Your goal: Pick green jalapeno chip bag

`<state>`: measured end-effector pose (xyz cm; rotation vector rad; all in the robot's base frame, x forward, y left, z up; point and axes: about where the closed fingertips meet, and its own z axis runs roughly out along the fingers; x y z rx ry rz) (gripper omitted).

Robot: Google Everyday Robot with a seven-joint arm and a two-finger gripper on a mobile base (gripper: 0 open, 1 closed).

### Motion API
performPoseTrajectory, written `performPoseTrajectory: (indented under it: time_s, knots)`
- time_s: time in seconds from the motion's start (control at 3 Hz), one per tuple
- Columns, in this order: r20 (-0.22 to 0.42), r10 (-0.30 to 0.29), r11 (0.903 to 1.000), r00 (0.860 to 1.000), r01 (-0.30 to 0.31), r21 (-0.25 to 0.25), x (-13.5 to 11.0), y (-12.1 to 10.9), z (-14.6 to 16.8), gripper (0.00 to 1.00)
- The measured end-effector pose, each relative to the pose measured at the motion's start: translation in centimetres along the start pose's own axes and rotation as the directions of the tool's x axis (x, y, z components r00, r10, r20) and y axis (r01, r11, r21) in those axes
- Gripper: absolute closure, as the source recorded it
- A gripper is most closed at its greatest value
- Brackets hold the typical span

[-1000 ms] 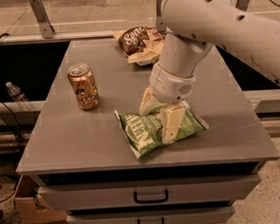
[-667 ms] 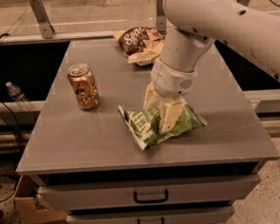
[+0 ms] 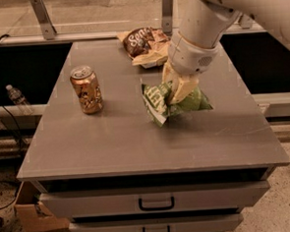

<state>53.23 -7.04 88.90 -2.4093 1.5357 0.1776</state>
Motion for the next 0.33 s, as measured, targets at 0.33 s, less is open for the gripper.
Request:
performPoseTrajectory:
  time_s: [0.33]
  knots:
    - [-0.024, 0.029, 0.9982, 0.999, -0.027, 0.054, 1.3, -1.19, -2.18, 1.0]
